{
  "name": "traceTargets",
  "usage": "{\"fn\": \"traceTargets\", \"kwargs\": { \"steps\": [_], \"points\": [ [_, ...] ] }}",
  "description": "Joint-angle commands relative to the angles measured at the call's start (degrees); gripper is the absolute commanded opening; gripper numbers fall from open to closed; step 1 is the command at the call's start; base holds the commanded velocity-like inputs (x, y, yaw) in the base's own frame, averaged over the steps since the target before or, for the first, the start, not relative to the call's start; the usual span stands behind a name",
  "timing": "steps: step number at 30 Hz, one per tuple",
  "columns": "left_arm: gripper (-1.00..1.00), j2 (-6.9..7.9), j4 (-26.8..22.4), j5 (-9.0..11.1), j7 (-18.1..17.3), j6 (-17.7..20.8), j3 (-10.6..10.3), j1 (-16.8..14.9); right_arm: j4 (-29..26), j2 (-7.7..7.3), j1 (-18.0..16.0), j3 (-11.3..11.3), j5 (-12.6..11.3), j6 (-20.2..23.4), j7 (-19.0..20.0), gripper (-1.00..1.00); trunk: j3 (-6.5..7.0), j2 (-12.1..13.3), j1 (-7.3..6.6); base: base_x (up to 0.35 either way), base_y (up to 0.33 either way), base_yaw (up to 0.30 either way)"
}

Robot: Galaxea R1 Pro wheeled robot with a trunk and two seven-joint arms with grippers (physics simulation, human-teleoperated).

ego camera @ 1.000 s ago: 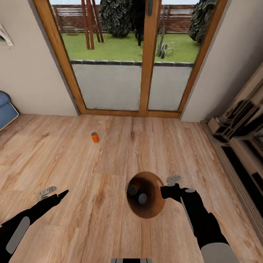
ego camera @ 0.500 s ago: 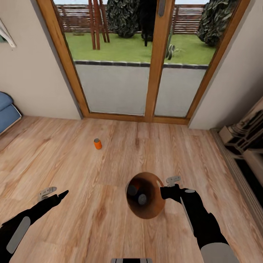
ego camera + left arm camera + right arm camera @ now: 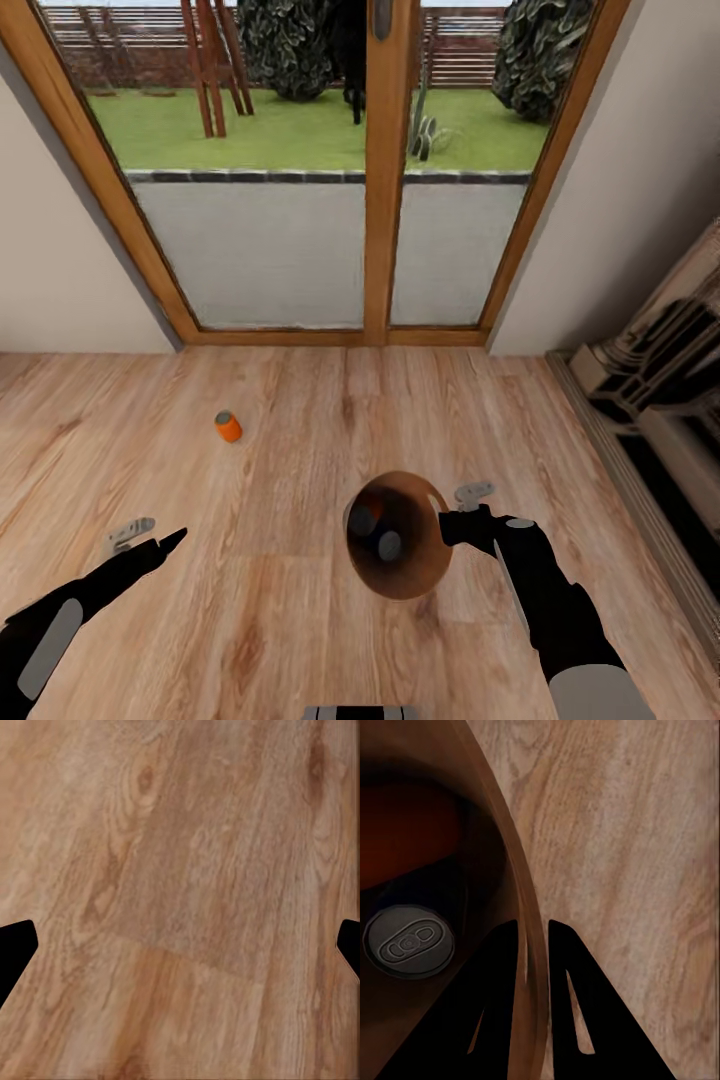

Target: Put the three can of soda from the living room inside the tash can in the kitchen.

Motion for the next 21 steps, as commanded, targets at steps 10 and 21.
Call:
{"fn": "traceTargets", "kwargs": {
  "steps": [10,21],
  "points": [
    [1.00,0.00,0.79,0.00,-0.02,0.04,0.00,-0.03,0.06,0.02,-0.02,0.08,-1.21,0.28,0.30,-1.00,-0.21,0.00,0.00,0.328,0.021,-0.111],
    [1.00,0.02,5.06,0.08,-0.29,0.17,0.00,-0.09,0.06,0.02,-0.02,0.07,-1.24,0.19,0.30,-1.00,-0.23,0.00,0.00,0.267,0.194,-0.006]
  ]
}}
